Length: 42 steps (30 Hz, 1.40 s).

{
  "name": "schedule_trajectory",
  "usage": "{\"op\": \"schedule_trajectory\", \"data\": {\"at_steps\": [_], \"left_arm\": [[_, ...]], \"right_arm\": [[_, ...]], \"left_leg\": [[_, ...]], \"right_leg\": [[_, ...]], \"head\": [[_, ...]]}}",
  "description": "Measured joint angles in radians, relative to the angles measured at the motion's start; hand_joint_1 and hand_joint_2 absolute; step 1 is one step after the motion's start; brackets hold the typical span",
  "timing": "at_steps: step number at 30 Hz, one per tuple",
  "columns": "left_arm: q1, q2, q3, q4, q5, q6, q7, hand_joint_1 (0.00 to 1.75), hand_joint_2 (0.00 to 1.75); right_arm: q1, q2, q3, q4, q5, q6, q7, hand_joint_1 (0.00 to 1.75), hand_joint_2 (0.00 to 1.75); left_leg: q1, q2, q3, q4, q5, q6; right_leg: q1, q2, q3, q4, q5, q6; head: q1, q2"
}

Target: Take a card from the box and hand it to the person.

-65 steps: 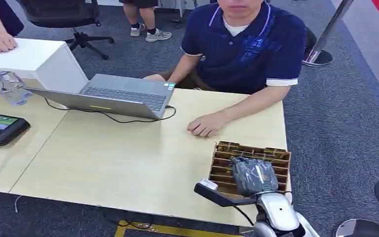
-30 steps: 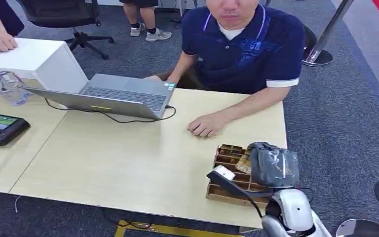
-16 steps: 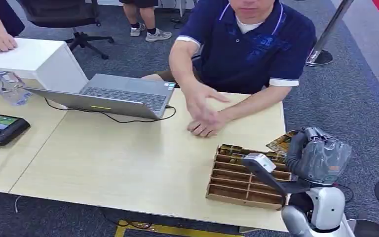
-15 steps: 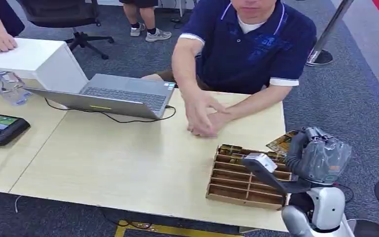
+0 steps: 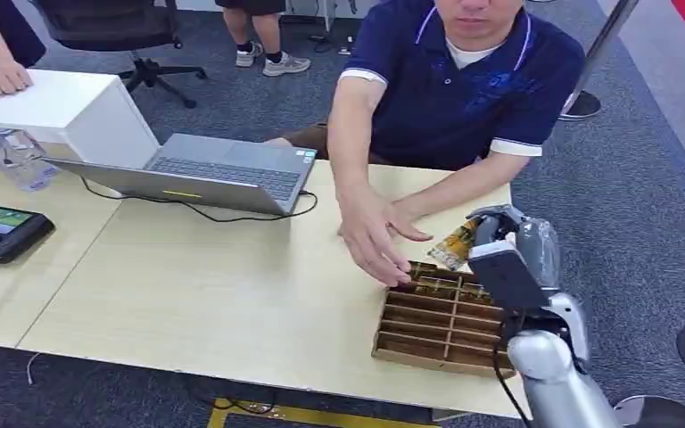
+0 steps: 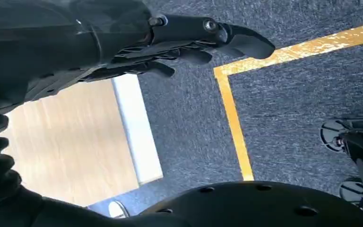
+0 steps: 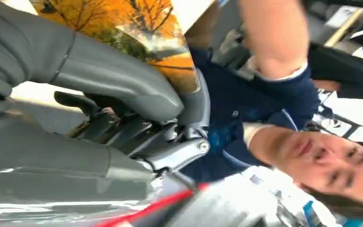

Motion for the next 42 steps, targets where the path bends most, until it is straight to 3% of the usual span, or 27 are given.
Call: {"op": "schedule_trajectory", "data": {"at_steps": [8, 17, 19, 20, 21, 34, 35, 36, 37, 38, 42], "left_arm": [[-0.002, 0.0, 0.0, 0.0, -0.033, 0.0, 0.006, 0.0, 1.75], [-0.002, 0.0, 0.0, 0.0, -0.037, 0.003, 0.009, 0.0, 1.75], [-0.002, -0.001, 0.0, 0.0, -0.041, 0.01, 0.01, 0.0, 1.75], [-0.002, -0.001, 0.0, 0.0, -0.042, 0.013, 0.011, 0.0, 1.75], [-0.002, -0.001, 0.0, 0.0, -0.044, 0.014, 0.011, 0.0, 1.75], [-0.002, -0.001, 0.0, 0.0, -0.051, 0.021, 0.011, 0.0, 1.75], [-0.002, -0.001, 0.0, 0.0, -0.051, 0.021, 0.01, 0.0, 0.0], [-0.002, -0.001, 0.0, 0.0, -0.051, 0.021, 0.01, 0.0, 0.0], [-0.002, -0.001, 0.0, 0.0, -0.05, 0.021, 0.009, 0.0, 0.0], [-0.002, -0.001, 0.0, 0.0, -0.05, 0.021, 0.009, 0.0, 0.0], [-0.002, -0.001, 0.0, 0.0, -0.045, 0.021, 0.019, 0.0, 0.0]], "right_arm": [[-0.181, 0.113, -0.001, 0.263, -0.063, -0.063, -0.055, 1.75, 1.75], [-0.234, 0.164, 0.002, 0.393, -0.08, -0.082, -0.08, 1.75, 1.75], [-0.244, 0.171, 0.002, 0.417, -0.09, -0.084, -0.087, 1.38, 1.75], [-0.248, 0.173, 0.003, 0.424, -0.094, -0.085, -0.091, 1.38, 1.75], [-0.254, 0.174, 0.003, 0.435, -0.1, -0.085, -0.094, 0.0, 1.75], [-0.279, 0.179, 0.008, 0.502, -0.137, -0.072, -0.103, 0.0, 1.75], [-0.279, 0.179, 0.008, 0.505, -0.138, -0.072, -0.103, 0.0, 1.75], [-0.279, 0.179, 0.008, 0.508, -0.139, -0.072, -0.103, 0.28, 1.75], [-0.279, 0.179, 0.008, 0.509, -0.142, -0.072, -0.103, 1.4, 1.75], [-0.279, 0.179, 0.008, 0.51, -0.144, -0.072, -0.104, 1.75, 1.75], [-0.279, 0.179, 0.008, 0.51, -0.157, -0.078, -0.11, 1.75, 1.75]], "left_leg": [[0.0, 0.0, 0.0, 0.0, 0.0, -0.001], [0.0, 0.0, -0.001, 0.0, 0.0, -0.001], [0.0, 0.0, -0.001, 0.0, 0.0, -0.001], [0.0, 0.0, -0.001, 0.0, 0.0, -0.001], [0.0, 0.0, -0.001, 0.0, 0.0, -0.001], [0.0, 0.0, -0.001, 0.0, 0.0, -0.001], [0.0, 0.0, -0.001, 0.0, 0.0, -0.001], [0.0, 0.0, -0.001, 0.0, 0.0, -0.001], [0.0, 0.0, -0.001, 0.0, 0.0, -0.001], [0.0, 0.0, -0.001, 0.0, 0.0, -0.001], [0.0, 0.0, -0.001, 0.0, 0.0, -0.001]], "right_leg": [[0.0, 0.0, 0.0, 0.001, 0.0, 0.0], [0.0, 0.0, -0.001, 0.001, 0.0, 0.0], [0.0, 0.0, -0.001, 0.001, 0.0, 0.0], [0.0, 0.0, -0.001, 0.001, 0.0, 0.0], [0.0, 0.0, -0.001, 0.001, 0.0, 0.0], [0.0, 0.0, -0.001, 0.001, 0.0, 0.0], [0.0, 0.0, -0.001, 0.001, 0.0, 0.0], [0.0, 0.0, -0.001, 0.001, 0.0, 0.0], [0.0, 0.0, -0.001, 0.001, 0.0, 0.0], [0.0, 0.0, -0.001, 0.001, 0.0, 0.0], [0.0, 0.0, -0.001, 0.001, 0.0, 0.0]], "head": [[0.0, 0.0], [0.0, 0.0], [0.0, 0.0], [0.0, 0.0], [0.0, 0.0], [0.0, 0.0], [0.0, 0.0], [0.0, 0.0], [0.0, 0.0], [0.0, 0.0], [0.0, 0.0]]}}
